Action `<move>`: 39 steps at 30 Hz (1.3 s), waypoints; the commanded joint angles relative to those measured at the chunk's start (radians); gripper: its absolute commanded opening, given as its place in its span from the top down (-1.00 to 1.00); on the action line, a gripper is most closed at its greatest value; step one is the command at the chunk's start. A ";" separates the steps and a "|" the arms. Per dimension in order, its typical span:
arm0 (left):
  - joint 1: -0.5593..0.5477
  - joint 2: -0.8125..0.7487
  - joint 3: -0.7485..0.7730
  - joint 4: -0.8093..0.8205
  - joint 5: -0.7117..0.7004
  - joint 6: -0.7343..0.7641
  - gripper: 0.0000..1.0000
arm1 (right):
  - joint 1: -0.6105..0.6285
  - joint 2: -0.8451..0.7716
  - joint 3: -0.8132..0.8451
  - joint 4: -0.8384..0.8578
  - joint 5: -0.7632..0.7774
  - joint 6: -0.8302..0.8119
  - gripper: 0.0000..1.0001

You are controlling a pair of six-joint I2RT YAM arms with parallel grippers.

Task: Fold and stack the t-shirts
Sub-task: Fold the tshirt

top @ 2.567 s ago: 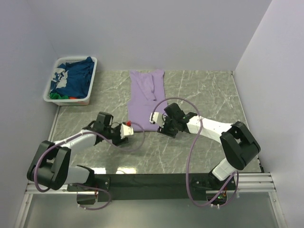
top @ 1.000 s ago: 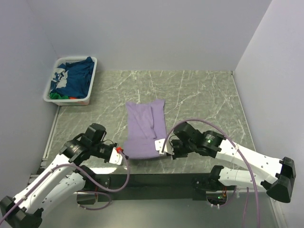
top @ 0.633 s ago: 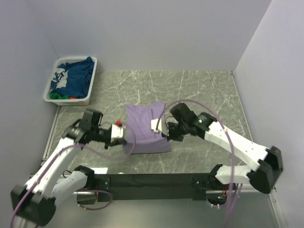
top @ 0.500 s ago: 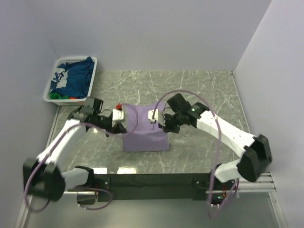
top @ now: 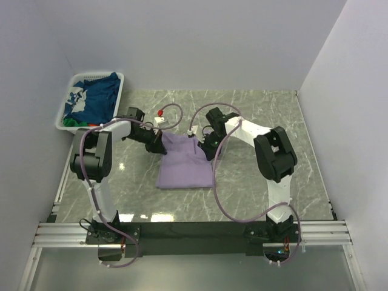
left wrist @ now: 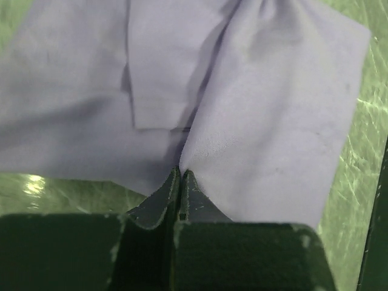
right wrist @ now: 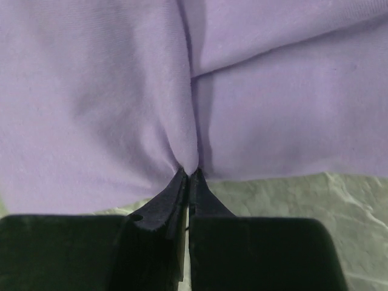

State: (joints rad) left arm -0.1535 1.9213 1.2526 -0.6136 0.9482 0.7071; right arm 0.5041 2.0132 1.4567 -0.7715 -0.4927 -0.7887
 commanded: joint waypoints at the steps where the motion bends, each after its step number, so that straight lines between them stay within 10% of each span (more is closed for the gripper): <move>1: 0.008 0.034 0.035 0.005 0.003 -0.124 0.96 | 0.001 0.027 0.074 -0.054 -0.052 0.060 1.00; 12: 0.003 -0.168 -0.249 -0.028 0.014 -0.138 0.95 | 0.077 -0.175 -0.243 0.026 -0.153 0.233 1.00; 19: 0.023 -0.350 -0.248 -0.164 0.003 0.047 0.16 | -0.027 -0.197 -0.064 -0.145 -0.230 0.262 0.03; 39: -0.323 -0.269 -0.148 -0.011 -0.180 0.322 -0.24 | -0.010 0.254 0.364 0.080 -0.333 0.675 0.05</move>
State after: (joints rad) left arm -0.4622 1.6348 1.0626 -0.6586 0.7856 1.0008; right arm 0.4744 2.2742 1.7988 -0.7464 -0.8230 -0.1650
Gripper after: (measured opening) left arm 0.620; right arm 0.470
